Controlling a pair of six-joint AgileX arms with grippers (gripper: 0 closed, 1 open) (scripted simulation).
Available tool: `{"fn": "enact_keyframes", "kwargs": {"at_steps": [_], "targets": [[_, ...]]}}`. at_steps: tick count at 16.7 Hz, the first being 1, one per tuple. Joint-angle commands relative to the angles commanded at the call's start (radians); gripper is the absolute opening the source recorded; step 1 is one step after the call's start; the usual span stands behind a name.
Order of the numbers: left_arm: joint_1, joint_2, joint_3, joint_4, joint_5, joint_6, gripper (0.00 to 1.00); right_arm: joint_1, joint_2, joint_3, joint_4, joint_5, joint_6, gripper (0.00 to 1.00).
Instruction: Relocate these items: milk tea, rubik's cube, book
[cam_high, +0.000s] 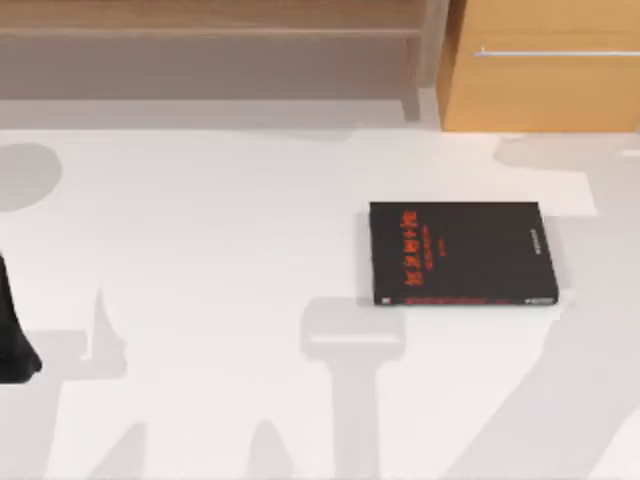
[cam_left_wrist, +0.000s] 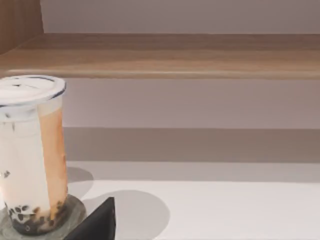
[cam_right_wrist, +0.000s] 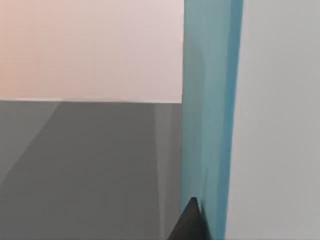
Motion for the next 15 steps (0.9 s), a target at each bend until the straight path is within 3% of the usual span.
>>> {"fn": "enact_keyframes", "kwargs": {"at_steps": [8, 11, 15], "targets": [[0.000, 0.000, 0.000, 0.000, 0.000, 0.000, 1.00, 0.013, -0.014, -0.020, -0.015, 0.007, 0.008, 0.00], [0.000, 0.000, 0.000, 0.000, 0.000, 0.000, 1.00, 0.014, -0.105, -0.101, -0.003, 0.092, 0.086, 0.00], [0.000, 0.000, 0.000, 0.000, 0.000, 0.000, 1.00, 0.019, -0.281, -0.287, 0.015, 0.280, 0.266, 0.00]]}}
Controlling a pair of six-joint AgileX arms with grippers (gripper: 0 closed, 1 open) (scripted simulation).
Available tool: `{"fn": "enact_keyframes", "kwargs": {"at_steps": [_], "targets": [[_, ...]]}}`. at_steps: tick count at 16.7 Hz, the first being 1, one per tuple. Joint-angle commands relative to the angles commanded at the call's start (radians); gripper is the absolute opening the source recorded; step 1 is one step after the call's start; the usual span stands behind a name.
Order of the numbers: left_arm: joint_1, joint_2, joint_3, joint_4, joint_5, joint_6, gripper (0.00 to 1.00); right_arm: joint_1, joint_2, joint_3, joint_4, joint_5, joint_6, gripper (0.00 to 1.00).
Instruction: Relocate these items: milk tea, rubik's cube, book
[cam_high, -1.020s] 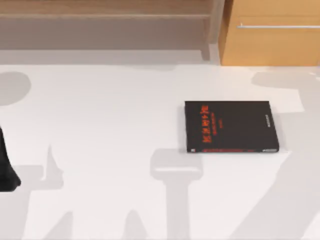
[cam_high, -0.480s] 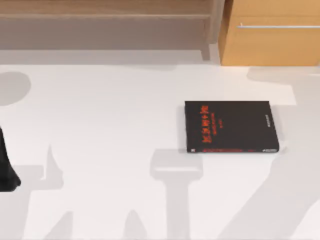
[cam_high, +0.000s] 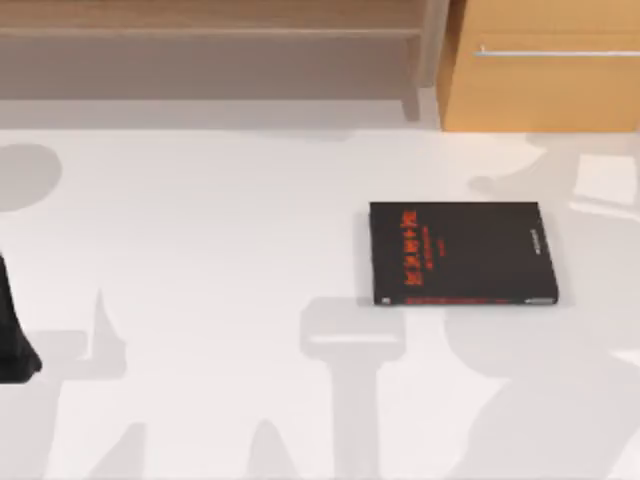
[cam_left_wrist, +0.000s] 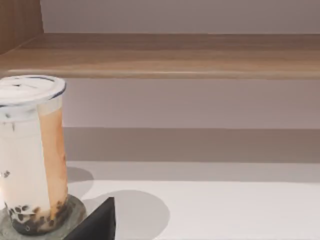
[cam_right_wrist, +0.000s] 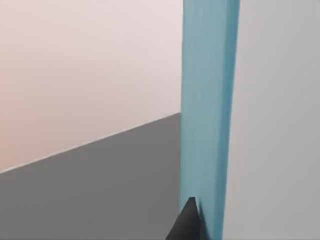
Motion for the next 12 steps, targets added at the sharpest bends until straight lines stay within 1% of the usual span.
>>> {"fn": "enact_keyframes", "kwargs": {"at_steps": [4, 7, 10, 12], "targets": [[0.000, 0.000, 0.000, 0.000, 0.000, 0.000, 1.00, 0.029, -0.182, -0.226, 0.014, 0.232, 0.247, 0.00], [0.000, 0.000, 0.000, 0.000, 0.000, 0.000, 1.00, 0.088, -0.286, -0.393, 0.018, 0.407, 0.465, 0.00], [0.000, 0.000, 0.000, 0.000, 0.000, 0.000, 1.00, 0.197, -0.336, -0.535, 0.016, 0.558, 0.701, 0.00], [0.000, 0.000, 0.000, 0.000, 0.000, 0.000, 1.00, 0.301, -0.336, -0.606, 0.012, 0.635, 0.864, 0.00]]}}
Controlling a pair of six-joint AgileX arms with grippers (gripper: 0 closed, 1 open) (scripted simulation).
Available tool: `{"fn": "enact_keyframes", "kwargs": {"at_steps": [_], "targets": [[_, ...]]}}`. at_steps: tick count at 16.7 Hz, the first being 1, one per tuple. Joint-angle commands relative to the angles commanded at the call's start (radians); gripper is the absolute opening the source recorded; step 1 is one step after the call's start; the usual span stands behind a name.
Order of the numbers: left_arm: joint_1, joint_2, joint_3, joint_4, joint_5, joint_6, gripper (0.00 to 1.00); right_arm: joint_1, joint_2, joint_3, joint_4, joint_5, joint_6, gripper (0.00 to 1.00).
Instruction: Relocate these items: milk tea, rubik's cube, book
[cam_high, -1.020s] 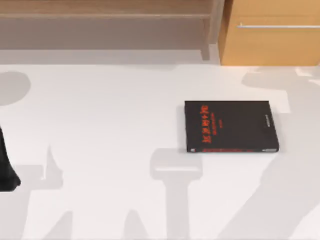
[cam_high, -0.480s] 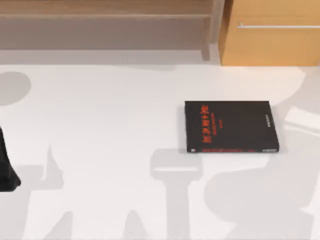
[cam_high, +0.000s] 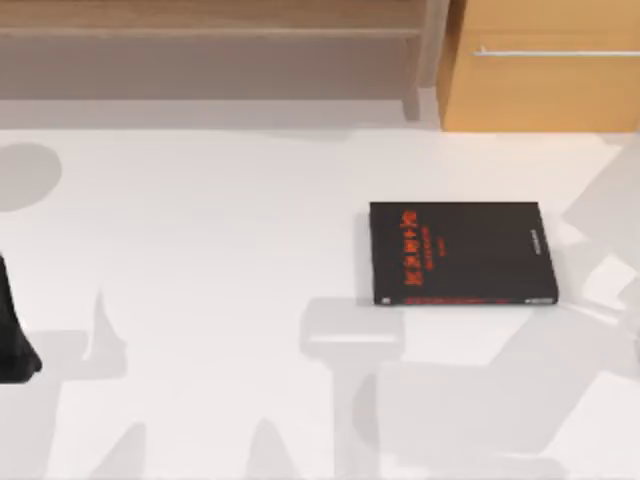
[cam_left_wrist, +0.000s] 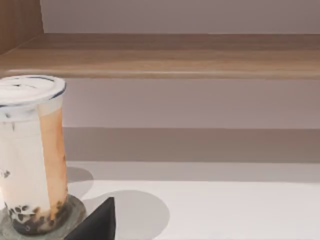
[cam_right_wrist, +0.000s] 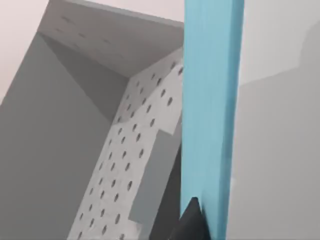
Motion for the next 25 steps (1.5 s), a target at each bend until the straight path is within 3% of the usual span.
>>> {"fn": "enact_keyframes", "kwargs": {"at_steps": [7, 13, 16, 25], "targets": [[0.000, 0.000, 0.000, 0.000, 0.000, 0.000, 1.00, 0.481, 0.148, -0.101, -0.019, 0.140, 0.534, 0.00], [0.000, 0.000, 0.000, 0.000, 0.000, 0.000, 1.00, 0.832, 0.313, -0.088, -0.039, 0.169, 0.840, 0.00], [0.000, 0.000, 0.000, 0.000, 0.000, 0.000, 1.00, 0.907, 0.354, -0.079, -0.044, 0.170, 0.901, 0.00], [0.000, 0.000, 0.000, 0.000, 0.000, 0.000, 1.00, 0.900, 0.371, -0.068, -0.033, 0.163, 0.897, 0.00]]}}
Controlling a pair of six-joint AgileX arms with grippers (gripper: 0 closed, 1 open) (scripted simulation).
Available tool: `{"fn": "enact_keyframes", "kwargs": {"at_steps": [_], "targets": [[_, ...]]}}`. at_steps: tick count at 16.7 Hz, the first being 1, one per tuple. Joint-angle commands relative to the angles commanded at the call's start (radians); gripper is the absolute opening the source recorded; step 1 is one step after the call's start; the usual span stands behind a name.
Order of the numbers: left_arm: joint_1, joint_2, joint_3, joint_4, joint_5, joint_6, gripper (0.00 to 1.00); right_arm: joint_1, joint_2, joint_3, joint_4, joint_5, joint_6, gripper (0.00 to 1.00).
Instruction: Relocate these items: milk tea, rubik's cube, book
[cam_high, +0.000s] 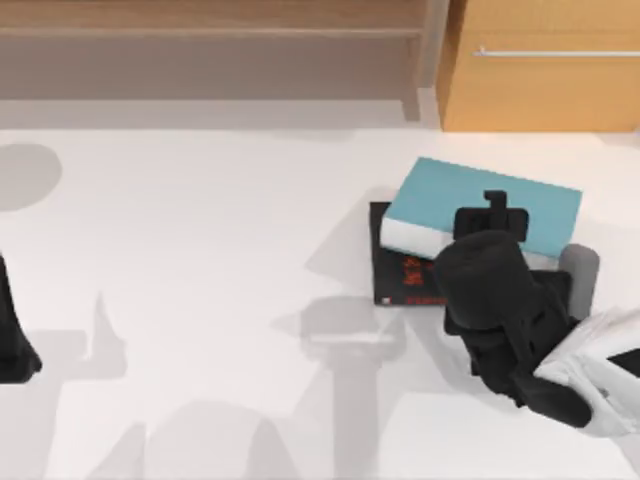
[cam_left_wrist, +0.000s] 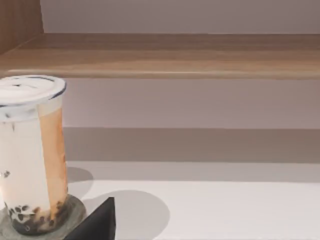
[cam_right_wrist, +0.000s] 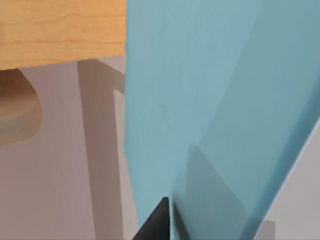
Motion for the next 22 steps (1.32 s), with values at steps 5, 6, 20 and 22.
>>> {"fn": "enact_keyframes", "kwargs": {"at_steps": [5, 6, 20, 22], "targets": [[0.000, 0.000, 0.000, 0.000, 0.000, 0.000, 1.00, -0.001, 0.003, 0.000, 0.001, -0.001, -0.001, 0.08], [0.000, 0.000, 0.000, 0.000, 0.000, 0.000, 1.00, -0.001, 0.003, 0.000, 0.001, -0.001, -0.001, 0.15], [0.000, 0.000, 0.000, 0.000, 0.000, 0.000, 1.00, -0.001, 0.003, 0.000, 0.001, -0.001, -0.001, 1.00], [0.000, 0.000, 0.000, 0.000, 0.000, 0.000, 1.00, -0.001, 0.003, 0.000, 0.001, -0.001, -0.001, 1.00]]}}
